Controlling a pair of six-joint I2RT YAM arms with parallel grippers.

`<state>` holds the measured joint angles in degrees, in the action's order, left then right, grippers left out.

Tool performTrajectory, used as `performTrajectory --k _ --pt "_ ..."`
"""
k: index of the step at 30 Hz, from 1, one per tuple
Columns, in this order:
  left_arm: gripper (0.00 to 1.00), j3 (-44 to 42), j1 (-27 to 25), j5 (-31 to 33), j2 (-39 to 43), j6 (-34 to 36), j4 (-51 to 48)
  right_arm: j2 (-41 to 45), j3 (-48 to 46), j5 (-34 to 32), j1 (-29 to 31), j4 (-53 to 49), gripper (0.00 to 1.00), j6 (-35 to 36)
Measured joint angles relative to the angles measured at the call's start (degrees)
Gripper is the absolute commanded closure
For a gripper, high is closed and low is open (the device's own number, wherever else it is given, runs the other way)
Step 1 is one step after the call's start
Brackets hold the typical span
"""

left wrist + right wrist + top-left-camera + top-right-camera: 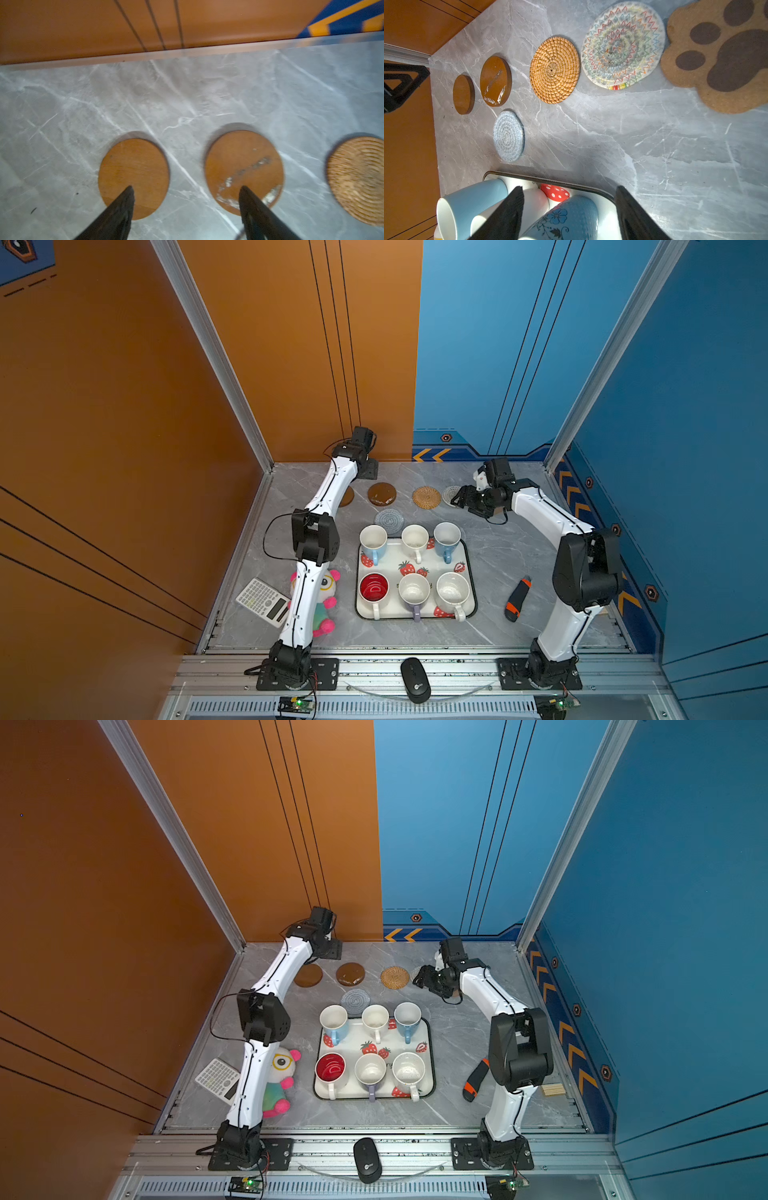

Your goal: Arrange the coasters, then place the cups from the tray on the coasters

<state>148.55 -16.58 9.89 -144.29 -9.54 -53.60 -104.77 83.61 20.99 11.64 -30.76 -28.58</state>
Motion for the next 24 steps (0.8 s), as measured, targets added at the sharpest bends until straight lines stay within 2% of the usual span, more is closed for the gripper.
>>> performTrajectory --k 5,11,17,24 --pt "0.09 2.6 -5.4 -2.5 -1.5 0.2 0.2 0.0 -0.1 0.3 0.0 0.0 0.31 0.0" --pt "0.07 4.7 -9.9 -3.5 -6.6 0.7 1.6 0.3 -1.3 0.8 -0.1 0.9 0.31 0.0" --pt "0.07 4.1 -11.0 -0.1 -11.1 0.7 3.7 1.5 -2.6 1.3 -0.6 1.6 0.31 0.0" --pt "0.07 3.3 -11.0 4.5 -11.6 0.7 6.3 1.6 -3.5 1.6 -0.7 2.8 0.31 -0.3"
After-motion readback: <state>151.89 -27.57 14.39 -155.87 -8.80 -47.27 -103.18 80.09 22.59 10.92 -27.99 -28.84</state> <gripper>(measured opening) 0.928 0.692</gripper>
